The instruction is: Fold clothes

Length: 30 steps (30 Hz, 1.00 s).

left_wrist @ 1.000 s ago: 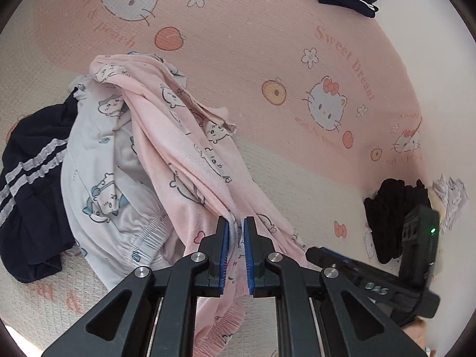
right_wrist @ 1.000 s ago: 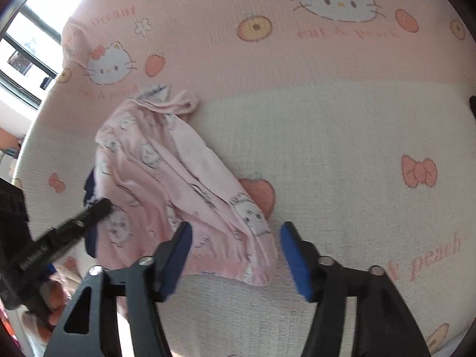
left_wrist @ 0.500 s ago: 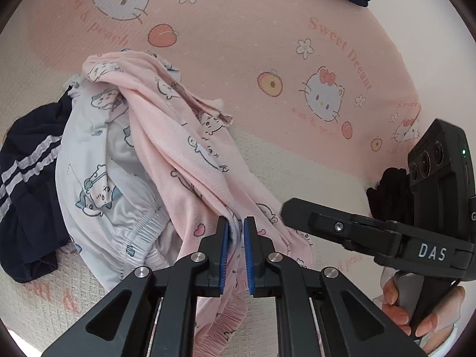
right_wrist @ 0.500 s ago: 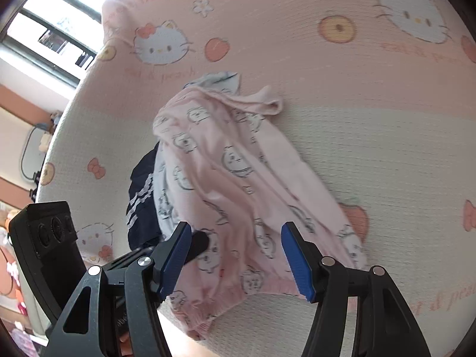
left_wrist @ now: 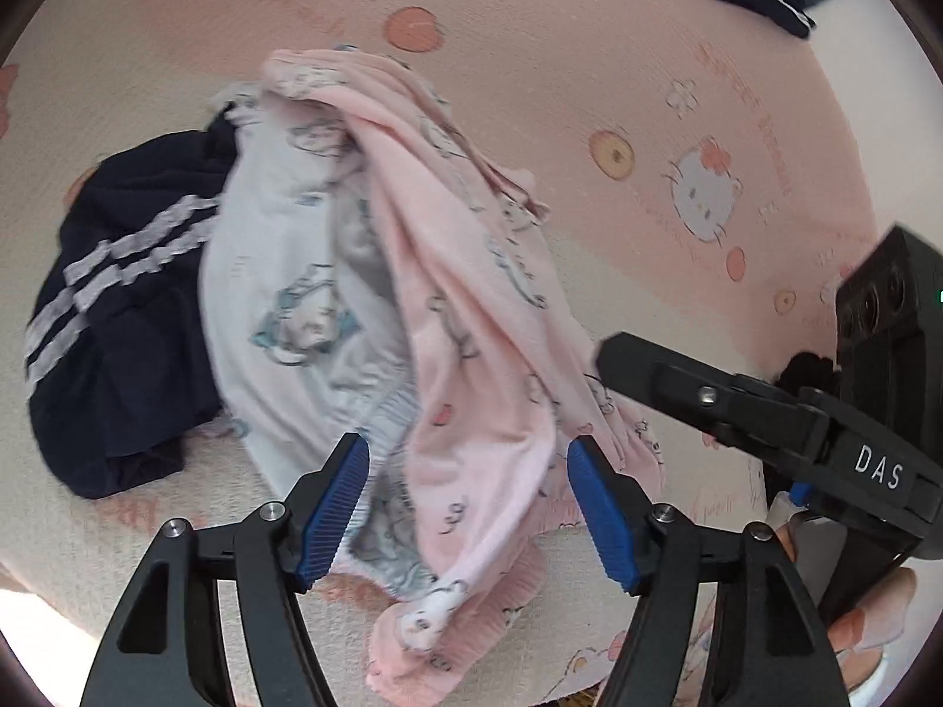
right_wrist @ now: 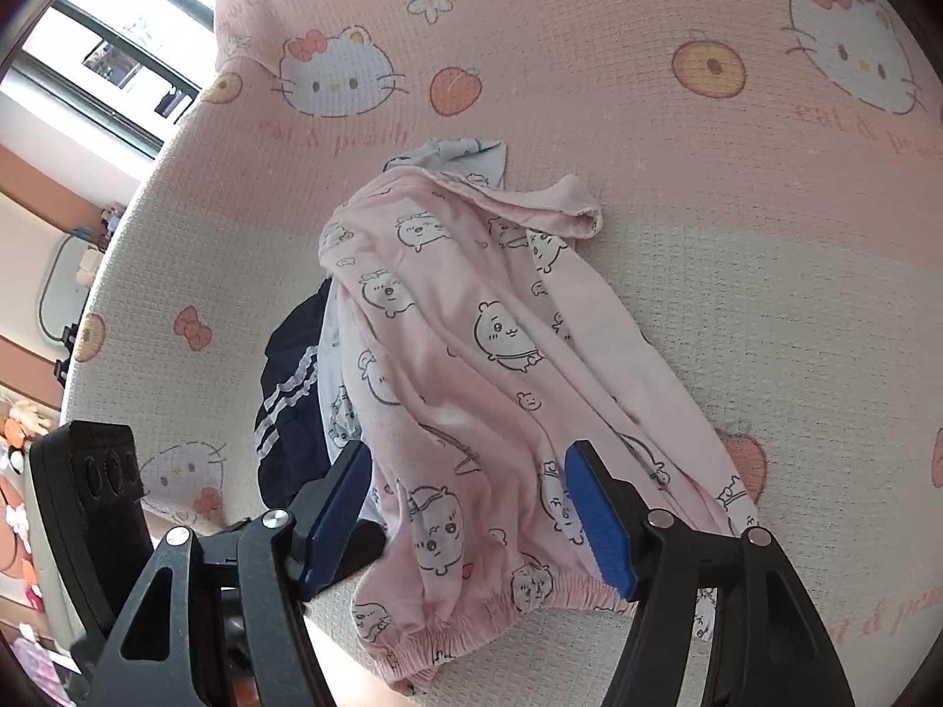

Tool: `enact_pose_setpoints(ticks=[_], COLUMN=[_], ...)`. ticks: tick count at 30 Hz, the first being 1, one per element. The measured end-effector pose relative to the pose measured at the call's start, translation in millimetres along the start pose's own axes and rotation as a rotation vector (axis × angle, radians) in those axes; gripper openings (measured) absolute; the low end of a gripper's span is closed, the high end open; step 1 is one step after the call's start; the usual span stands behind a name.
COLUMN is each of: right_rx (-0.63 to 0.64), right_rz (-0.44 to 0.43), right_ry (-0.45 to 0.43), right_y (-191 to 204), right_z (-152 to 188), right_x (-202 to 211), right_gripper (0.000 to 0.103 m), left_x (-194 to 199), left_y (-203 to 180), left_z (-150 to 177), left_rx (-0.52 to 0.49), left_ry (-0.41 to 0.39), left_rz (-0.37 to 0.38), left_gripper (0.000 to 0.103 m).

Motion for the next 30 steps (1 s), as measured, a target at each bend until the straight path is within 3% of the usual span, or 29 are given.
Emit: enact_pose_setpoints(ticks=[11,15,29,30], right_rx=[0.078,0.086,0.049,0.044], right_rz=[0.036,0.049,0.053,0.054], right_ry=[0.017,0.035,0.055,0.050], right_y=[12,12,7,6], right_z=[11,13,10,9], right_x=[-12,-20,-37,-38], right_gripper=[0.068,0.068,0.067,0.060], left_x=[14,9,-10,-12], left_y=[28,21,6,6], left_z=[-35,-48,-58,-59], left_rx=[0.115,0.153,0.112,0.111], left_ry=[-0.030,-0.014,0.007,0.000], left_rz=[0.057,0.139,0.163,0.170], left_gripper=[0.068,0.068,0.068,0.068])
Point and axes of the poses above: each gripper's, at about its wrist camera, not at the fingertips, and x roughly against the way its jaws point, y to its left, z to its underside, the point moved 8 cm from there along -x, roughly the way its jaws point, and after that the axes turned 2 degrees about -x, right-handed, at the moved point
